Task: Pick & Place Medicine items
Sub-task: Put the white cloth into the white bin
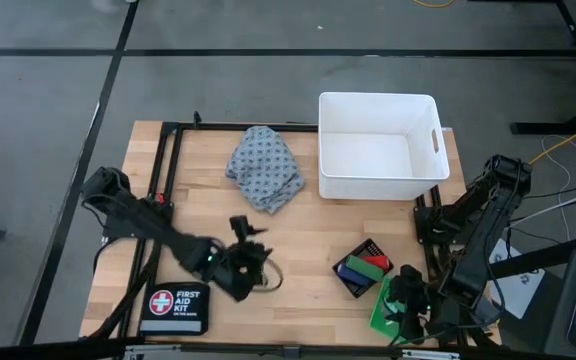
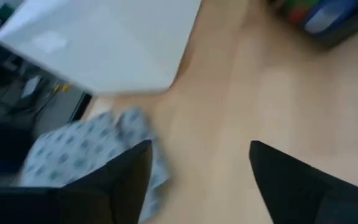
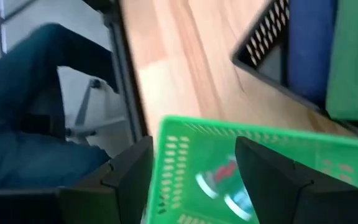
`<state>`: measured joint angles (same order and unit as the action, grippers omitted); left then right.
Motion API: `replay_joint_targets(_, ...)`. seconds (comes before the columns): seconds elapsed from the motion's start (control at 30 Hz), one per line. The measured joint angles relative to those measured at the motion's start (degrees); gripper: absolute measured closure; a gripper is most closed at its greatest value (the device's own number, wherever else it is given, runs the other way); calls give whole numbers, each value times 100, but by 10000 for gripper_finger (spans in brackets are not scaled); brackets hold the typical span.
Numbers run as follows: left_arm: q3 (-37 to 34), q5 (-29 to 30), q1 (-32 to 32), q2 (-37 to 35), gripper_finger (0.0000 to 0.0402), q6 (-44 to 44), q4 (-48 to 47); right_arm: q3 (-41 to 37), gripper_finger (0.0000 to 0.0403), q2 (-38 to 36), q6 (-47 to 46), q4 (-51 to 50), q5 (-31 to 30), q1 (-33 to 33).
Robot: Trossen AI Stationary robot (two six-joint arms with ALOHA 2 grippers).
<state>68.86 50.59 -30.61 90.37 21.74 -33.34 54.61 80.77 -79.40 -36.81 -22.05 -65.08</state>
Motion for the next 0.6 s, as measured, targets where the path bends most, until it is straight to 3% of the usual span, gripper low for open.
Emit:
replay_joint_targets(0.2, 0, -145, 692, 9, 99, -174, -1130, 214, 174, 0, 410, -3, -248, 14)
replay_joint_targets(0.47, 0, -587, 1476, 281, 96, -1233, -1226, 218, 174, 0, 652, -49, -262, 127)
replay_joint_targets(0.6, 0, -1112, 1913, 533, 95, -1497, -1229, 218, 174, 0, 792, -50, -259, 154)
